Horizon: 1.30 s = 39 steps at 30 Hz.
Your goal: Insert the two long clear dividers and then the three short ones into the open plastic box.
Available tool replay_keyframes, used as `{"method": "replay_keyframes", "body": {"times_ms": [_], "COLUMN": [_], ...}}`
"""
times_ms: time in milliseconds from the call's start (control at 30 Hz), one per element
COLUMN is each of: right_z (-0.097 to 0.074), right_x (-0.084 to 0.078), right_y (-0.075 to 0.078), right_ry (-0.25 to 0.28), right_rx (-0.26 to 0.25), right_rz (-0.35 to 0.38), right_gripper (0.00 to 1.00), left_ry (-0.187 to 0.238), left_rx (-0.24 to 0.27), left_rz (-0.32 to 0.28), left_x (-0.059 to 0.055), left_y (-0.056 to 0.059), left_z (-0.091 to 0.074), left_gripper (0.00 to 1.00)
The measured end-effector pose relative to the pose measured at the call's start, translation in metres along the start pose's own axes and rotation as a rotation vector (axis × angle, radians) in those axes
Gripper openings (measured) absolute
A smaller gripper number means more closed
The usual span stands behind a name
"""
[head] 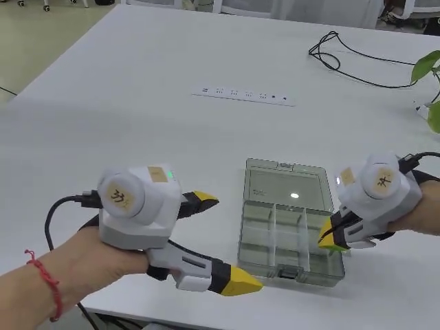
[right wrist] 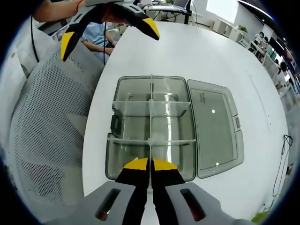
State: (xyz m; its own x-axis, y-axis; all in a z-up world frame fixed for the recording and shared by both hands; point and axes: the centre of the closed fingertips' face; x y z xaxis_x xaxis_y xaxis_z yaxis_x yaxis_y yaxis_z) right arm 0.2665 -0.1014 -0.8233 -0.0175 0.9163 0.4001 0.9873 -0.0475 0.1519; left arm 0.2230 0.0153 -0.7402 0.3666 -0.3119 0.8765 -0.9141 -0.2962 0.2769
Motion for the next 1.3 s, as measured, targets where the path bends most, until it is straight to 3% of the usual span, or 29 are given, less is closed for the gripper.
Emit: {"method": "replay_keyframes", "body": {"times_ms": [267,400,733,833,900,1067,1300], "right_z": [0.0,-0.006,-0.052,-0.068,-0.075,-0.095,-0.107], "right_x": [0.0,0.002,0.006,-0.001,-0.006,-0.02,-0.034], "right_y": [0.002,0.003,0.01,0.008,0.005,0.0,-0.015], "right_ry": [-0.001,0.011,0.13,0.161,0.168,0.222,0.294], "right_rx": [-0.002,-0.011,-0.109,-0.145,-0.154,-0.235,-0.298], "right_rz": [-0.002,0.013,0.156,0.194,0.209,0.314,0.395], "right_gripper": [0.03,0.08,0.21,0.3,0.32,0.39,0.57], "left_ry": [0.003,0.003,0.001,0.0,-0.003,-0.017,-0.025], "left_rx": [0.002,0.002,0.003,0.003,0.003,0.003,0.009], "left_rz": [-0.001,0.001,0.007,0.011,0.016,0.026,0.034], "left_x": [0.001,0.001,0.0,0.0,0.0,-0.004,-0.006], "left_y": [-0.001,0.0,0.001,0.001,0.001,-0.001,-0.004], "left_z": [0.0,-0.001,-0.005,-0.008,-0.009,-0.012,-0.018], "left_gripper": [0.94,0.94,0.98,1.0,1.0,1.0,1.0]}}
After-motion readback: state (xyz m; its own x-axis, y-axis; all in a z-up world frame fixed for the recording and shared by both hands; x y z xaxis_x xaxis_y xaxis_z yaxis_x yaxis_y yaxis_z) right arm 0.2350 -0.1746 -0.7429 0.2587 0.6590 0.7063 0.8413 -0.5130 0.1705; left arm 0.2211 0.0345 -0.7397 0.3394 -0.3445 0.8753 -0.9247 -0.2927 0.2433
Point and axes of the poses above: the centre of the closed fingertips' face, and the gripper's own axes: z roughly forward along the fingers, y roughly to its right, x roughly out of its top, and after that the axes turned 11 degrees about -x, right-handed
